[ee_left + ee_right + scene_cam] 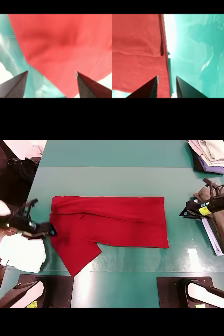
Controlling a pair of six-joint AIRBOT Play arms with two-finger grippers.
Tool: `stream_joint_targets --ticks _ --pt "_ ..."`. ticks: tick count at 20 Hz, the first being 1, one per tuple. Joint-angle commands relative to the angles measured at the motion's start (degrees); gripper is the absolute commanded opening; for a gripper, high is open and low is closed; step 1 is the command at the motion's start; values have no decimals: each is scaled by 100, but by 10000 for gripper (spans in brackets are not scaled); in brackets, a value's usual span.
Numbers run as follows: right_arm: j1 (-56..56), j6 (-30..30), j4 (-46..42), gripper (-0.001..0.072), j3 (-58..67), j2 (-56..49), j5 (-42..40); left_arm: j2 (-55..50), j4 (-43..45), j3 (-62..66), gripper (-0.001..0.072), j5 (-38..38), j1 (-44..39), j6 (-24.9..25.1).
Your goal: Fold the shirts.
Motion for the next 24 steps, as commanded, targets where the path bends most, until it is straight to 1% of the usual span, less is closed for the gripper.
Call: stream_joint_targets --ticks 1,4,5,6,7,11,13,18,22,24 --pt "151 -90 13 274 -286 142 -216 881 -365 -1246 701 2 7 -332" --pt "271 -125 326 274 -280 144 -389 879 -442 -1692 701 157 7 -350" --pt "269 -214 527 274 -280 144 -398 879 -433 -1766 683 297 7 -363" --pt "269 -240 669 274 -280 144 -439 879 -437 -1803 513 413 7 -380" --pt "269 -245 772 274 -280 144 -444 879 -463 -1805 413 529 7 -378" --pt "269 -245 763 274 -280 144 -426 879 -527 -1805 414 938 7 -387" --pt "269 -243 765 273 -280 146 -420 879 -380 -1805 415 901 9 -389" --pt "269 -243 763 273 -280 146 -420 879 -358 -1805 415 662 7 -452" --pt "269 -243 765 273 -280 146 -424 879 -350 -1880 415 977 7 -455" --pt "269 -243 765 273 -280 146 -420 879 -358 -2033 415 997 7 -476"
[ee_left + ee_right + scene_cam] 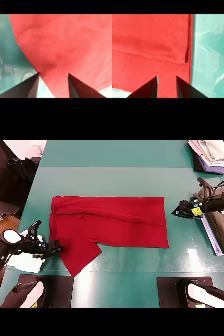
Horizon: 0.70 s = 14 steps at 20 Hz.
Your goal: Fold the shirts.
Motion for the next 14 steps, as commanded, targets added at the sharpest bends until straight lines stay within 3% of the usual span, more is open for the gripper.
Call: stream_joint_targets --ticks 1,5,6,8,14 --pt "2 2 4 273 -2 4 2 -13 44 -155 415 111 -4 -42" --pt "2 2 4 273 -2 4 2 -13 44 -151 388 376 -4 -85" --pt "2 2 4 273 -2 4 2 -13 22 -151 224 446 -7 -155" --pt "2 2 2 272 -2 4 37 -13 -129 -142 35 476 -4 -144" --pt "-389 -101 -20 266 -92 11 835 -13 -424 852 30 -153 -7 315"
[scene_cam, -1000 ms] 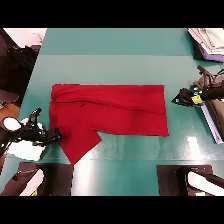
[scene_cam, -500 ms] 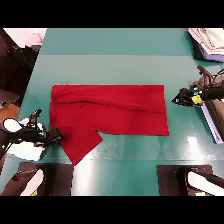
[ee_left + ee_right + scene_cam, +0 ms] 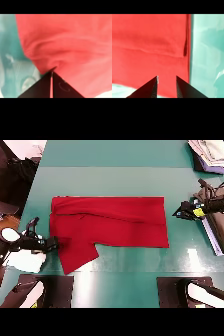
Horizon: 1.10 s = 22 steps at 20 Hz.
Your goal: Fold the shirts.
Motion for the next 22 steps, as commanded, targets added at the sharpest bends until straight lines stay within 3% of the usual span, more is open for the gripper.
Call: stream_joint_targets --ticks 1,3,5,8,17,18,20,21,22 --pt "-317 -140 -13 276 -216 4 546 13 -282 765 30 -518 0 372" --pt "-516 -179 -11 564 -739 -2 490 13 -459 1213 30 -586 0 437" --pt "-616 -179 4 564 -1294 -2 306 13 -673 1427 30 -553 0 439" --pt "-555 -245 7 431 -1952 -2 -39 13 -811 1434 30 -472 0 544" --pt "293 -238 -2 400 -2371 0 -363 13 -811 1434 31 -597 0 588" --pt "302 -238 -15 260 -2371 4 -326 13 -811 1434 30 -664 2 636" --pt "289 -245 -66 71 -2371 79 -223 13 -811 1434 30 -754 0 734" --pt "280 -243 -157 20 -2371 212 -208 13 -824 1434 30 -826 0 737" --pt "271 -240 -313 19 -2371 402 -192 13 -831 1434 30 -922 0 741"
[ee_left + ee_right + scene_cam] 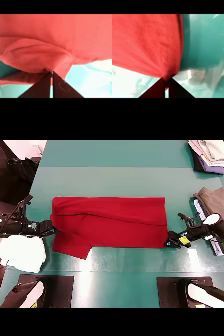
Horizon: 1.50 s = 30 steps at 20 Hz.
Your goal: Fold the shirts.
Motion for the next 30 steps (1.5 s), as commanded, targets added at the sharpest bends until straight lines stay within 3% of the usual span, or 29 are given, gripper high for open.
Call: stream_joint_targets --ticks 1,4,7,13,19,30 --pt "-31 7 -352 19 -7 485 186 4 -20 4 29 -345 2 103" --pt "-483 7 -1126 19 -7 1257 911 4 -17 4 29 -750 -216 111" --pt "-1078 2 -1832 19 -7 1965 1412 4 -20 4 30 -916 -1001 44" --pt "-1163 -2 -826 19 55 2518 824 4 -127 9 30 310 -1246 -144" --pt "-774 28 -804 19 1512 1187 686 -402 -138 651 30 1207 -1246 -144" --pt "-774 26 -756 20 3060 -922 675 -2238 -177 1631 31 2439 -1246 -142"
